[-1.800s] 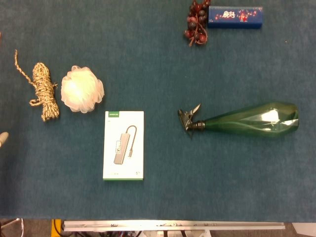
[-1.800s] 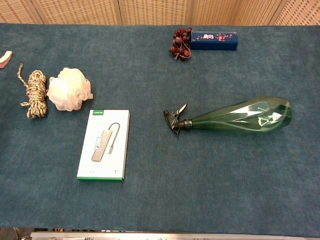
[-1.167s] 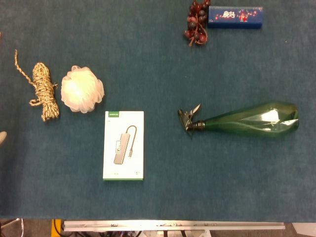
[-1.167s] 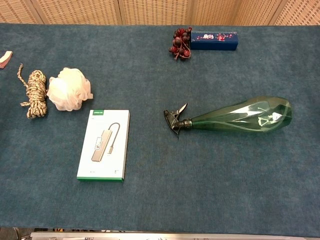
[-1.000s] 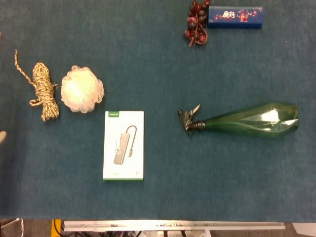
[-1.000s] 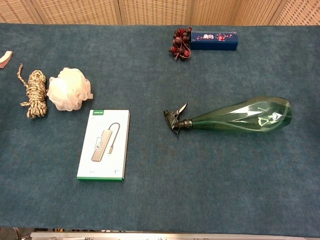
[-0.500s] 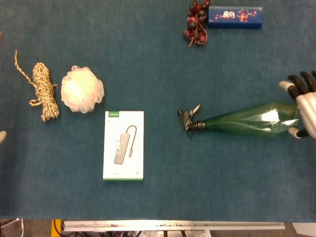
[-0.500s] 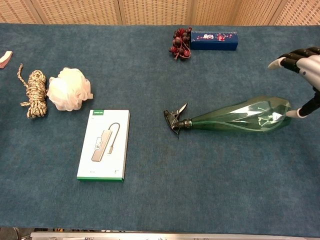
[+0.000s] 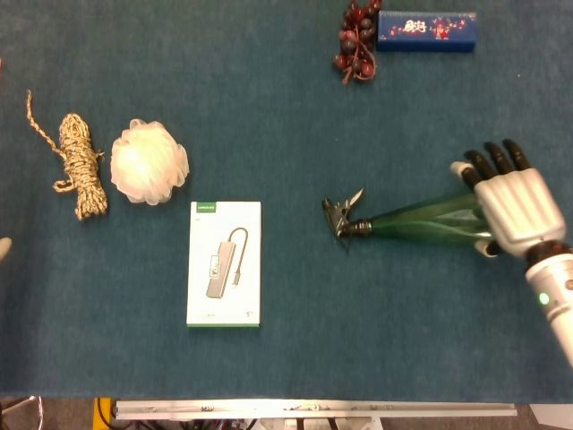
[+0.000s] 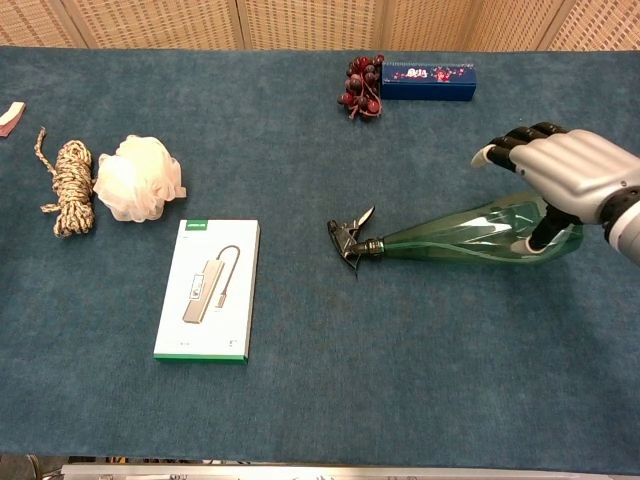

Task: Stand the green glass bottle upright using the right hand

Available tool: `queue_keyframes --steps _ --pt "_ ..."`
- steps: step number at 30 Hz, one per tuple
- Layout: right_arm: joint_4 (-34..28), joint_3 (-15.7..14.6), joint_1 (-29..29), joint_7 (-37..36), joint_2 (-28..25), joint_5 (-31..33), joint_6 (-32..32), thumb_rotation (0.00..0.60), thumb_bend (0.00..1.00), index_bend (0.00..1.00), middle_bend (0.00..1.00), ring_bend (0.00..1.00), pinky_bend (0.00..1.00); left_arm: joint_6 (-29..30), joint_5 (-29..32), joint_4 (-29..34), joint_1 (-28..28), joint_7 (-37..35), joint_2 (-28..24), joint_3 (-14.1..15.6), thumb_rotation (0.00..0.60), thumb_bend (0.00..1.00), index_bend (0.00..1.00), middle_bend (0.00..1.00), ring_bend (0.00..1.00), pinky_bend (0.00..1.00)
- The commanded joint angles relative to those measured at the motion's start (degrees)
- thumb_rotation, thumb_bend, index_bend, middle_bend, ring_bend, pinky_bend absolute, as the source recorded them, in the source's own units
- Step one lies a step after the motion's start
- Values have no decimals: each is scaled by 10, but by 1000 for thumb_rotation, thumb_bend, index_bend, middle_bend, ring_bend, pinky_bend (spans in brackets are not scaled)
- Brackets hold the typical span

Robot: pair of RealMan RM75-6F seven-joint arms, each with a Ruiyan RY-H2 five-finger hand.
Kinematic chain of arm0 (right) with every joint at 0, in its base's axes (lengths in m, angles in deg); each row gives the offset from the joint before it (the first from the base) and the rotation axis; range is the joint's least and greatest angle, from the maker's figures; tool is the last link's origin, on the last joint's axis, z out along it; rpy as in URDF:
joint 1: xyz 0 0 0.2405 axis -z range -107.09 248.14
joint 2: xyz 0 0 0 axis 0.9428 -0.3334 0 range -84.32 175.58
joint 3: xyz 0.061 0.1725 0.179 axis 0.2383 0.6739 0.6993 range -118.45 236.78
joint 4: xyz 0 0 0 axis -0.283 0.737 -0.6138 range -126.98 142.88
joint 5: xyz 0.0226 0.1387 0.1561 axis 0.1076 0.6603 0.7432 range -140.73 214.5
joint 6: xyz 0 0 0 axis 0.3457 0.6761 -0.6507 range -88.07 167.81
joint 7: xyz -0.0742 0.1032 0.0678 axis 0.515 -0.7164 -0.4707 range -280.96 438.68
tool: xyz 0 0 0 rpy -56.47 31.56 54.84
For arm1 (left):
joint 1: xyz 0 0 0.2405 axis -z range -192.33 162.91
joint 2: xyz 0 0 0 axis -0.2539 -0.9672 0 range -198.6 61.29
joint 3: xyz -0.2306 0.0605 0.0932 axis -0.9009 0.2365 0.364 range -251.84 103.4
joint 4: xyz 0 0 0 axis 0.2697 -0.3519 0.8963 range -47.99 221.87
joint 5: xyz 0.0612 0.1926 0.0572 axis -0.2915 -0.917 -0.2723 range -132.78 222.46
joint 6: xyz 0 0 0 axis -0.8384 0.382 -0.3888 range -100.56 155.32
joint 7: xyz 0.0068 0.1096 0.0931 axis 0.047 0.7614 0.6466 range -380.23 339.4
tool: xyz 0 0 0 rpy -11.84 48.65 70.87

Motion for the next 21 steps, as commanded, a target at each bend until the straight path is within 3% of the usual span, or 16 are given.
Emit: queue_keyframes --steps 1,21 --pt "3 -3 -14 14 16 15 6 600 0 190 135 55 57 0 0 0 0 0 0 0 600 0 0 0 0 0" --pt "52 -14 -84 40 75 113 2 600 0 190 136 55 56 0 1 1 0 1 0 0 600 0 0 0 0 0"
